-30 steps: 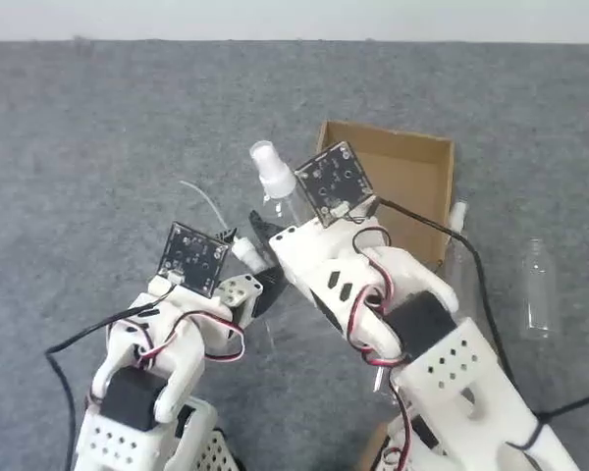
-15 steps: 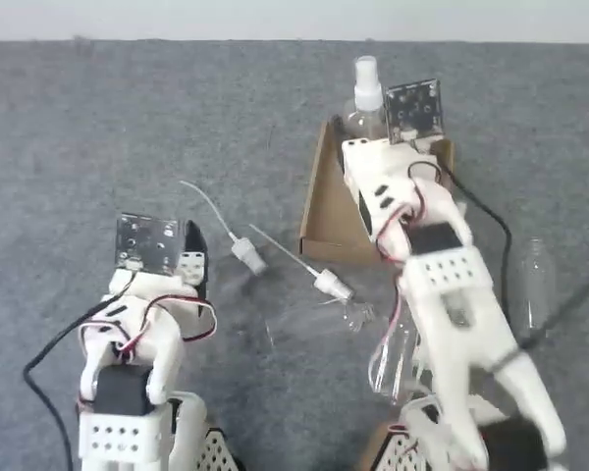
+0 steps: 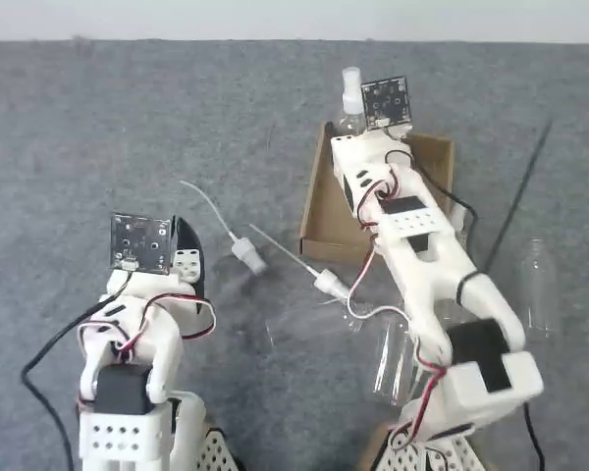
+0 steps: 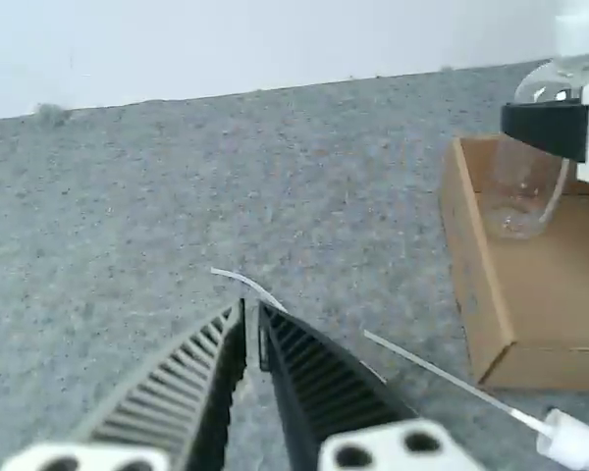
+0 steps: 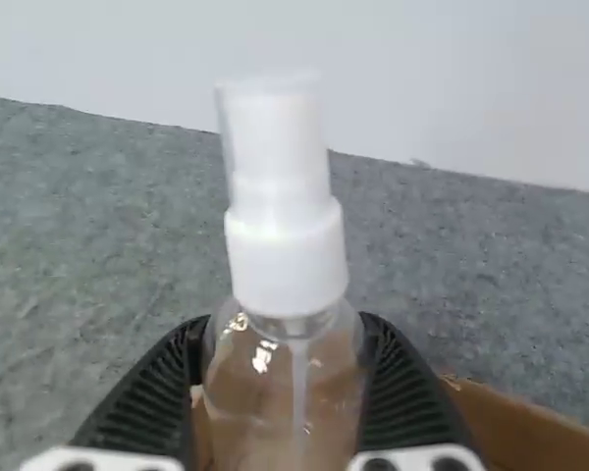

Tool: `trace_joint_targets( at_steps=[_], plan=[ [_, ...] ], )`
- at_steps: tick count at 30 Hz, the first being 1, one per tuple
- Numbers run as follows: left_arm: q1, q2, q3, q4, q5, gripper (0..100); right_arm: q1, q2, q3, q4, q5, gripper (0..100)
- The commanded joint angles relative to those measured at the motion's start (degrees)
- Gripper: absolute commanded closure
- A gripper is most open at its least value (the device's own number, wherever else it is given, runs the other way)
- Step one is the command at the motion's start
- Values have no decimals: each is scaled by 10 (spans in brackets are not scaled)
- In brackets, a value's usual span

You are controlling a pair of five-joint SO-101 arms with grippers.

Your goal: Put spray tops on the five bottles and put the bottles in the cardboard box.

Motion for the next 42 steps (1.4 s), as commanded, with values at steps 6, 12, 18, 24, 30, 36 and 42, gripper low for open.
trace_joint_targets(
  at_steps=[6, 12, 18, 24, 30, 36, 42],
  plan=[
    [-2, -11, -3, -16, 7, 988, 12, 54, -46, -92, 4, 993],
    [-2, -11, -3, -15, 7, 988, 12, 106, -83, -96, 4, 993],
    [-2, -11, -3, -15, 7, 988, 12, 116, -84, -95, 4, 992],
    [-2, -11, -3, -15, 7, 988, 11, 116, -82, -92, 5, 991],
    [-2, -11, -3, -15, 7, 988, 11, 116, -82, -92, 6, 991],
    [-2, -10, -2, -15, 7, 988, 11, 116, -82, -92, 6, 933],
    [-2, -11, 5, -18, 7, 988, 10, 116, -81, -92, 6, 850]
  ],
)
